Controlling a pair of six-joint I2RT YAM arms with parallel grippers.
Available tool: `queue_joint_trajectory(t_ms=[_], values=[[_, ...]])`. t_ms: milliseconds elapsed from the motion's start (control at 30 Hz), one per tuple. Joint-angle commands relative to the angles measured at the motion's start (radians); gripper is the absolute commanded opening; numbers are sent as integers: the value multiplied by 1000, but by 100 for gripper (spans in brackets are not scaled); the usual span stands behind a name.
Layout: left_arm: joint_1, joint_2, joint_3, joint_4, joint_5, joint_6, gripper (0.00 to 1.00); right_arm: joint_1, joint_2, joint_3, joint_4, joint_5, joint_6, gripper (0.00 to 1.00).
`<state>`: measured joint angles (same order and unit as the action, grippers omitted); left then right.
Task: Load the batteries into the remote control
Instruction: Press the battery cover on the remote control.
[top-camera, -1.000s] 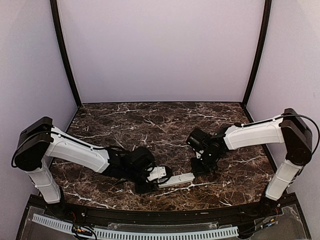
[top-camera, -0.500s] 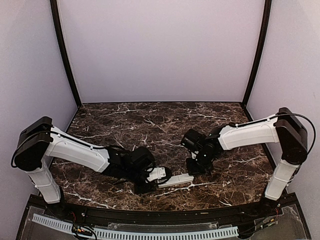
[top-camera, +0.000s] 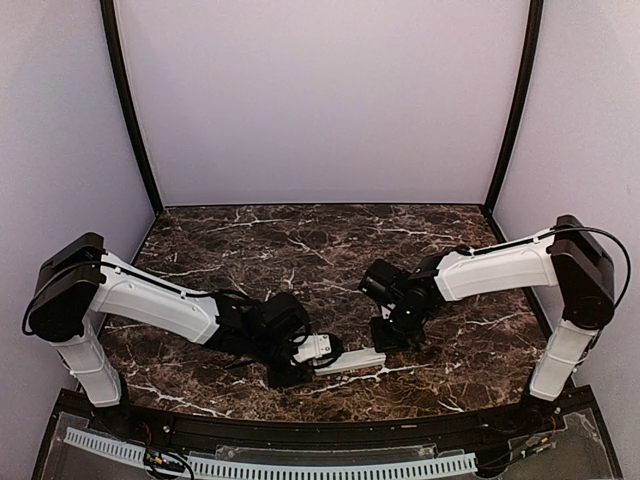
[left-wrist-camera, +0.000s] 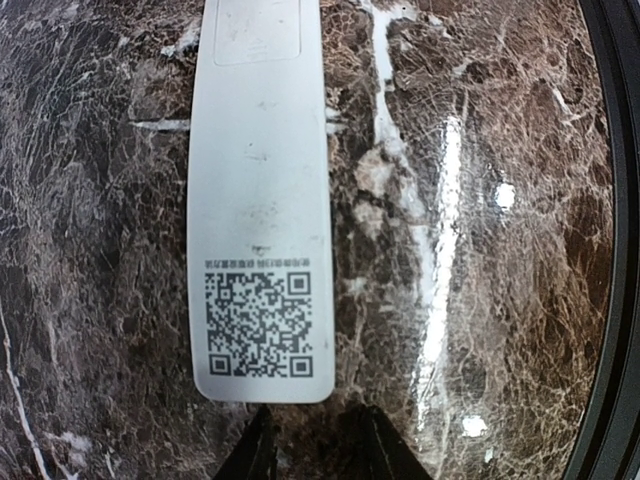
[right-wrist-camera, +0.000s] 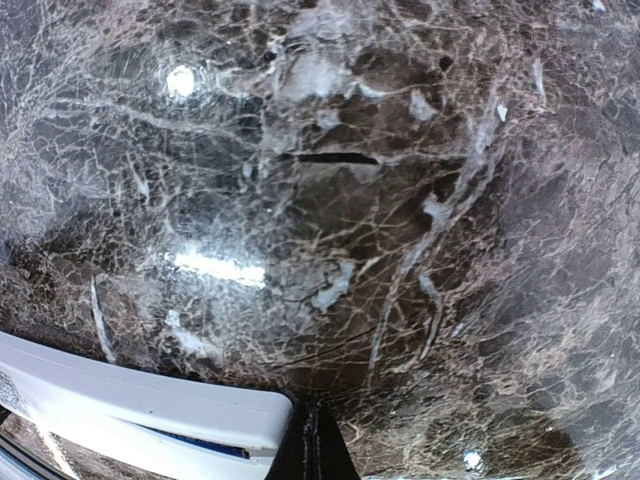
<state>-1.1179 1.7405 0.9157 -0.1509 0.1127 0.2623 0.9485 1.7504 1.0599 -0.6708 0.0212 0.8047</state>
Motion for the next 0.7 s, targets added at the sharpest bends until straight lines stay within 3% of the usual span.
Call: queue_joint_trajectory(t_ms=[0,167,267,367,467,667], values=[[6,-32,-3,-76,-7,14,31,6,18,-1,-10,14,8,0],[6,-67,-4,-89,11,22,36,-2,6,14,-44,64,-12,0],[6,-72,-5,-94,10,24,39,-15,0,22,-65,80,-27,9],[6,-74,-5,-99,6,23,40,-24,-16,29,-78,83,-44,10],[5,-84,-9,-110,-2,27,40,-29,-60,69,-121,100,-85,0],[17,-122,-32,-102,-23,37,42,-1,-219,67,-8,-15,-167,0]])
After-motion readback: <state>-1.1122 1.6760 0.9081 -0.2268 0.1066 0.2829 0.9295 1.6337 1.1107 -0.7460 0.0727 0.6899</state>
